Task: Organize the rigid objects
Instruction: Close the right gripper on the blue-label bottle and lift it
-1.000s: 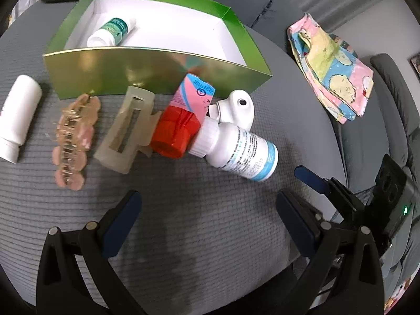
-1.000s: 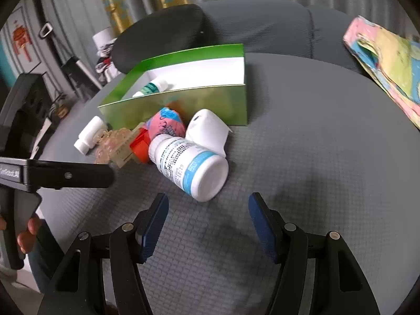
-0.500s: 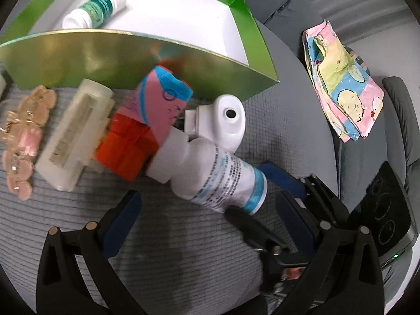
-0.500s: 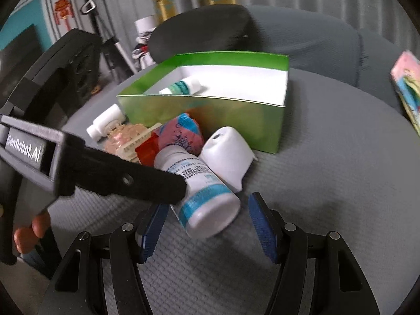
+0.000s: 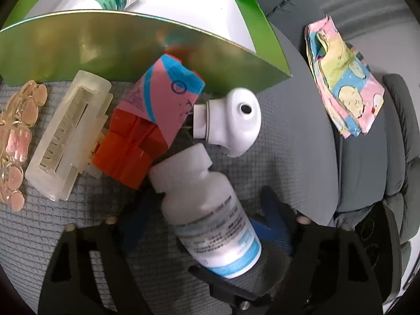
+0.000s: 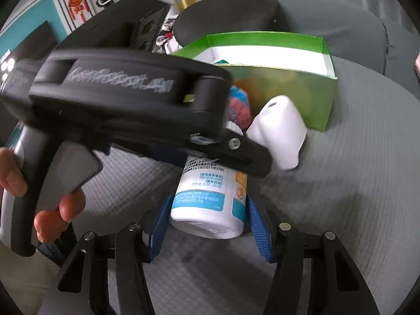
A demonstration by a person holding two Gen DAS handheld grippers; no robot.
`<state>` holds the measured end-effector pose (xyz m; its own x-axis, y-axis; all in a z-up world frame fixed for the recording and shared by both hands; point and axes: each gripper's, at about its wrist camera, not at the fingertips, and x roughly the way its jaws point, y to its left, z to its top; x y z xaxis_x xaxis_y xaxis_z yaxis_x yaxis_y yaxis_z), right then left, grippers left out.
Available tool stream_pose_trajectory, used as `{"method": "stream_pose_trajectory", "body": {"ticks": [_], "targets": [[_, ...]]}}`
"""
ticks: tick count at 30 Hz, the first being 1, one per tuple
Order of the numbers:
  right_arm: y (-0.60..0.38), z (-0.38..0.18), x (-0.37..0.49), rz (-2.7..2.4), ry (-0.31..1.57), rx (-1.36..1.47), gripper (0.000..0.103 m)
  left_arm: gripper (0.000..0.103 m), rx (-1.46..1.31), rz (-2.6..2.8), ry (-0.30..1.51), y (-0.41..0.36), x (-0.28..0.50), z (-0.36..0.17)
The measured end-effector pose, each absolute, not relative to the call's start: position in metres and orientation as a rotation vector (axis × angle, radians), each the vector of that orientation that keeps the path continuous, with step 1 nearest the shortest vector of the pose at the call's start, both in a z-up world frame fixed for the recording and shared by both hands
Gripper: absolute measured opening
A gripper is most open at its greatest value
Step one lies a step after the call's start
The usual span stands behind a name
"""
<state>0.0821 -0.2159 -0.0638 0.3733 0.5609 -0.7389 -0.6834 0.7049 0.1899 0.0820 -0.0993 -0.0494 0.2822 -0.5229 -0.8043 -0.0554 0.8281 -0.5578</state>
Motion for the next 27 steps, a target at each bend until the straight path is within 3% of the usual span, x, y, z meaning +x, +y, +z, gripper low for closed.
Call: {"method": "stream_pose_trajectory", "body": {"ticks": [2,10,27], "targets": [[-0.213,-0.065,0.078,0.778,0.88,-0.152,0.058,0.06,-0.51,-0.338,1.26,-0.1,0.079,-0.05],[-0.2,-0.058,0.052,0.727,0.836,-0.138,0.058,0.061,-0.398,-0.41,1.198,-0.101,0.061,-0.035],[-0.171,0.007,0.009,0.736,0.557,-0.202,0.058,0.06,-0.153,-0.418,0.917,-0.077,0.042,0.055]]}}
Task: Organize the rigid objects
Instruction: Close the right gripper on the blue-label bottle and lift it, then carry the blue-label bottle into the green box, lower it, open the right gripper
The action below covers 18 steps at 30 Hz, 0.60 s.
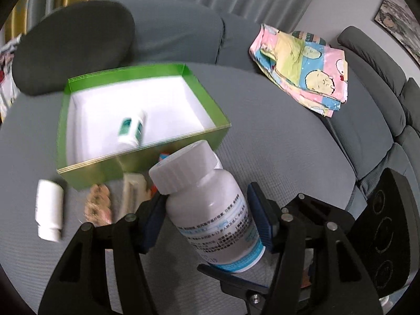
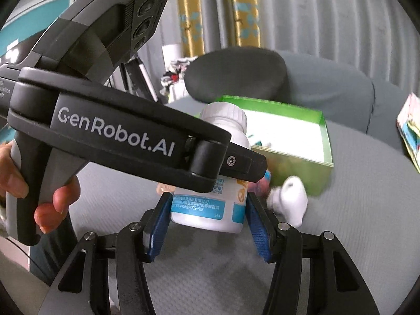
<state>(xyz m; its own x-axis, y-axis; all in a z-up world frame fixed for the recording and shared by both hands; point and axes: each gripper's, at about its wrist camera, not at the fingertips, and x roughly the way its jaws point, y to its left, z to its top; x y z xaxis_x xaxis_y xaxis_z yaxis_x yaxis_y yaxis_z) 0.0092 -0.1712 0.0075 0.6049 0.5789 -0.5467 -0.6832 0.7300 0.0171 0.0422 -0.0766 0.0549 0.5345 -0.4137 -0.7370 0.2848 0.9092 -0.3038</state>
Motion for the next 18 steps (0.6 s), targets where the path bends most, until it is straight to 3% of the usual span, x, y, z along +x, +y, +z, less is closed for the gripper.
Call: {"method": "stream_pose_trajectory", "body": {"ticks": [18], "targets": [[-0.169,0.036,0.031,0.743,0.502,-0.24,0.058,0.06,-0.11,-0.391,0.839,-0.057,0.086,0.09]]}}
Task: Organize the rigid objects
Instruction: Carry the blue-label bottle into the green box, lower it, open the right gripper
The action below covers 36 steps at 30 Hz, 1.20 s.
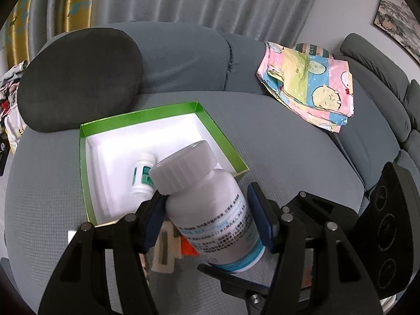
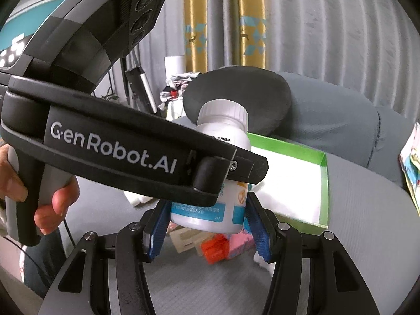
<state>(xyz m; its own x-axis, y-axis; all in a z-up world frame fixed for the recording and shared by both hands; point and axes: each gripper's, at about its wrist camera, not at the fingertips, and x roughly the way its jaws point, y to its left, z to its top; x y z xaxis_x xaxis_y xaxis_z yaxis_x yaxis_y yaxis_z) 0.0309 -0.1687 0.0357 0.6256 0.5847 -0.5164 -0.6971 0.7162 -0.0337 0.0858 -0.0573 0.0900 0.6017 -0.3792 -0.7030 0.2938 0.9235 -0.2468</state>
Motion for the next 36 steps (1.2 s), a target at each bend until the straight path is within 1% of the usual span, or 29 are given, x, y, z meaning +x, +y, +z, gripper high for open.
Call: {"method": "stream_pose_trajectory", "body": {"ticks": [14,36], "targets": [[-0.16,0.033,0.065,0.74,0.532,-0.253,0.058,0.06,-0.124,-0.372,0.86,-0.047,0.136,0.081],[-0.142,0.004,0.123,0.737,0.641,-0.268,0.058,0.06,-0.194,-0.377,0.948,-0.028,0.205,0.038]]}}
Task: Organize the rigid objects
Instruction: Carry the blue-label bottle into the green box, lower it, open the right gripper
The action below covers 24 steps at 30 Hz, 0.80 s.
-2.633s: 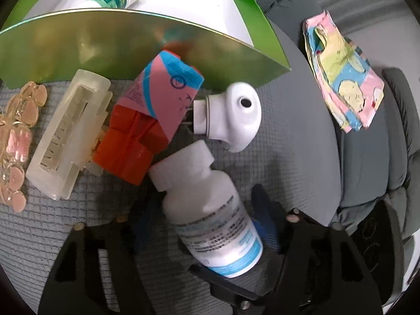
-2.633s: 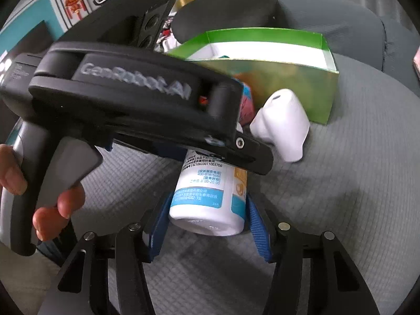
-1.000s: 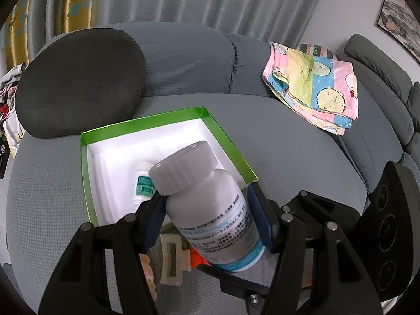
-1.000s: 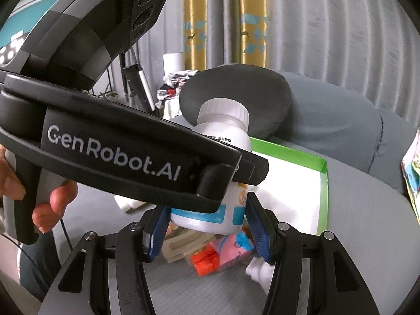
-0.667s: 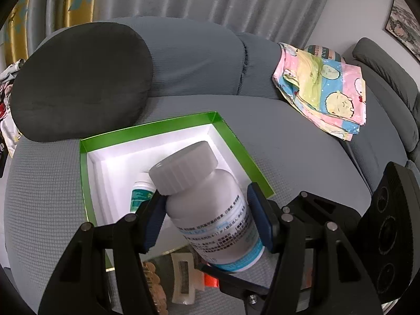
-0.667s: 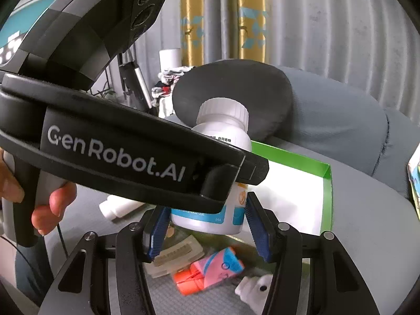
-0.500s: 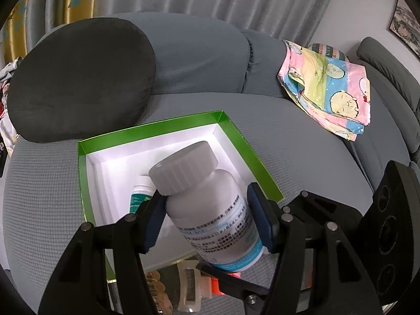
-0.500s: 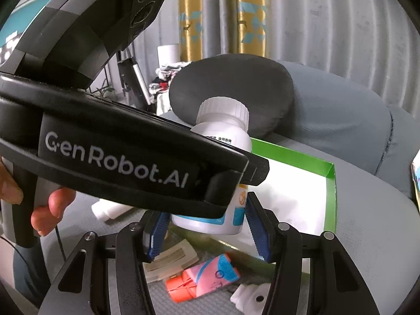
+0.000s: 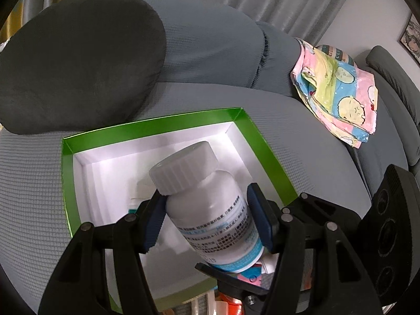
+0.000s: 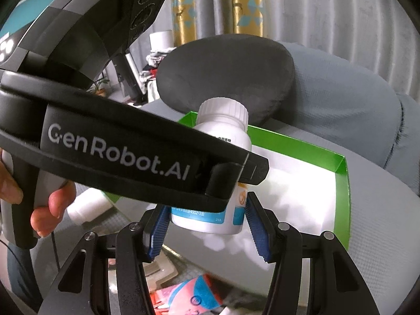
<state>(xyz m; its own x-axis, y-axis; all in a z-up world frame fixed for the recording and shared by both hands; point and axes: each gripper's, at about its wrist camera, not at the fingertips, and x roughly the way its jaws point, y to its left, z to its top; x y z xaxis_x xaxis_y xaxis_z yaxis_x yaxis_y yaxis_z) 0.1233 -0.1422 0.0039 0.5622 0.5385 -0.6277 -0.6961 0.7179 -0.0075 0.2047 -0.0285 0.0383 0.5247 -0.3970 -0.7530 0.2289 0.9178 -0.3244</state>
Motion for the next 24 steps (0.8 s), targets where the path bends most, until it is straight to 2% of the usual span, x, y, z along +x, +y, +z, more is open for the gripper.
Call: {"method": "stream_pose_trajectory", "body": {"ticks": [24], "targets": [[-0.121,-0.02,0.16,0.696,0.747,-0.292,0.058,0.06,-0.199,-0.31,1.034,-0.024,0.225,0.004]]}}
